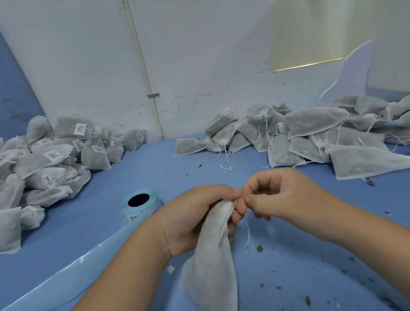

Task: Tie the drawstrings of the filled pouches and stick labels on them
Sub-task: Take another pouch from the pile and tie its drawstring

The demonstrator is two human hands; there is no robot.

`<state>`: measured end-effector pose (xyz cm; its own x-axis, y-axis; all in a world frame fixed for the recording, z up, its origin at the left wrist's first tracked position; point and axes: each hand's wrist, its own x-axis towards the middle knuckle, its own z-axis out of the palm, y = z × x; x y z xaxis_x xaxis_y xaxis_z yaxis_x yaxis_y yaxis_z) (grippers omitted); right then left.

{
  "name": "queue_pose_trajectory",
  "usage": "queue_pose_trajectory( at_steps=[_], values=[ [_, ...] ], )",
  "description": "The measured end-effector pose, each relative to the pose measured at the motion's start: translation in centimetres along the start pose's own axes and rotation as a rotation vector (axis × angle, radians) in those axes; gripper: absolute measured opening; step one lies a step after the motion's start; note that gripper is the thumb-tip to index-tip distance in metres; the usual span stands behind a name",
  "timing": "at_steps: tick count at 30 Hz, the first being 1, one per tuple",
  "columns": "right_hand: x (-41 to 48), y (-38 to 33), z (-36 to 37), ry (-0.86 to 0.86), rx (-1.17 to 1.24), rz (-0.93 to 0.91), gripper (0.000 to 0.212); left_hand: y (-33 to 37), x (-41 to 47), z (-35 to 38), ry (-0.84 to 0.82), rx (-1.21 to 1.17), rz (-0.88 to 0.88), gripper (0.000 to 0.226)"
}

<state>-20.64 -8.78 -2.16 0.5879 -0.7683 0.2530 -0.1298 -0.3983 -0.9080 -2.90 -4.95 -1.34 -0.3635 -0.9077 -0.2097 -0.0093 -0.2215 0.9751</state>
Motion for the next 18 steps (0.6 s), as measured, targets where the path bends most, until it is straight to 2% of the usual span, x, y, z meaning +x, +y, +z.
queue_pose_trajectory(
  at_steps=[12,18],
  values=[
    [-0.13,0.01,-0.25,-0.132,0.078,0.006,0.016,0.49,-0.43,-0.17,-0.016,0.099,-0.046,0.019],
    [-0.08,0.06,-0.27,-0.151,0.061,0.024,0.011,0.69,-0.69,-0.3,-0.017,0.184,-0.03,0.019]
  ],
)
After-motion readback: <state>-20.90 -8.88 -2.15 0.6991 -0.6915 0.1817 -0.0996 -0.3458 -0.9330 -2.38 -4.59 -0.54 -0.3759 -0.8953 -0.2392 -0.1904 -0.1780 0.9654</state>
